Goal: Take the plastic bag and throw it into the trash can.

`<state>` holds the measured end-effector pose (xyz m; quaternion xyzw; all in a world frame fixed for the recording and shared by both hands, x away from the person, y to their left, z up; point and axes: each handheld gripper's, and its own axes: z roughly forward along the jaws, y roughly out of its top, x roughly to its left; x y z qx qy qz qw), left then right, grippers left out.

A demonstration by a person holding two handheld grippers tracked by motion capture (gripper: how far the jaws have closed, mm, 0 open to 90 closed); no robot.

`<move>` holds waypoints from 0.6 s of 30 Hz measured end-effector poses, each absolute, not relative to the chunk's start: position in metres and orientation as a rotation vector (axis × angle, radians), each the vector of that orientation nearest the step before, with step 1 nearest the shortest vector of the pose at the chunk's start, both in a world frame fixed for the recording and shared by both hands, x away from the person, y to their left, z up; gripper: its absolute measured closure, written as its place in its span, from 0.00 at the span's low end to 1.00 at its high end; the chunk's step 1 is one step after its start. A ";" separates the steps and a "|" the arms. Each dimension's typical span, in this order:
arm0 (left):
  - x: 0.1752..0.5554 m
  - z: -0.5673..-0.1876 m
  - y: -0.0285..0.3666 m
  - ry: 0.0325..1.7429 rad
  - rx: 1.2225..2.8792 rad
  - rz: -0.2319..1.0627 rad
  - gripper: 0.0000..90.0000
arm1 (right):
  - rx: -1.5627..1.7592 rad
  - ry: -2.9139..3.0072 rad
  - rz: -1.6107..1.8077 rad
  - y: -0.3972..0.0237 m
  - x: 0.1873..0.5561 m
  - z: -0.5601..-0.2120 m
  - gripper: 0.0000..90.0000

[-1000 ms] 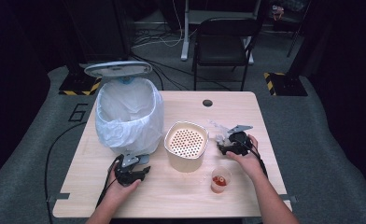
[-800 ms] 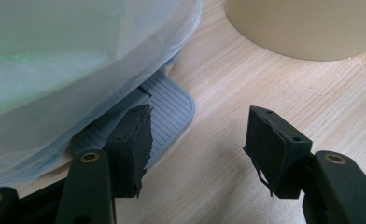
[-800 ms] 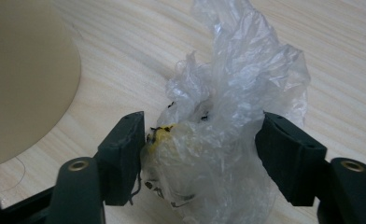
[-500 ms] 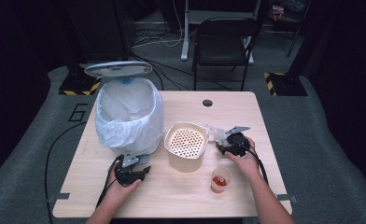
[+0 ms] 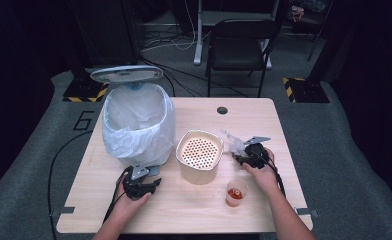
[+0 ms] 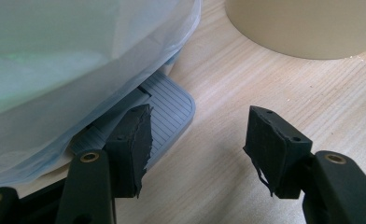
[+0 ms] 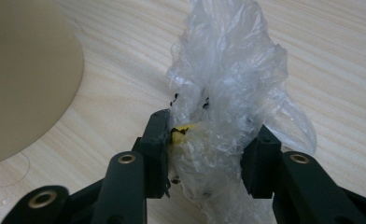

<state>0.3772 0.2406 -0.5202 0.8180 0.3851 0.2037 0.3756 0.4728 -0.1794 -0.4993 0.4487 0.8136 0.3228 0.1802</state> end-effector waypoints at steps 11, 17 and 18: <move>0.377 -0.520 0.241 0.989 2.087 0.525 0.45 | 1.259 2.329 0.943 -0.183 0.471 -0.495 0.75; 0.377 -0.520 0.241 0.988 2.088 0.526 0.45 | 1.263 2.360 0.941 -0.186 0.471 -0.492 0.77; 0.377 -0.520 0.241 0.988 2.088 0.526 0.45 | 1.271 2.351 0.947 -0.185 0.471 -0.490 0.77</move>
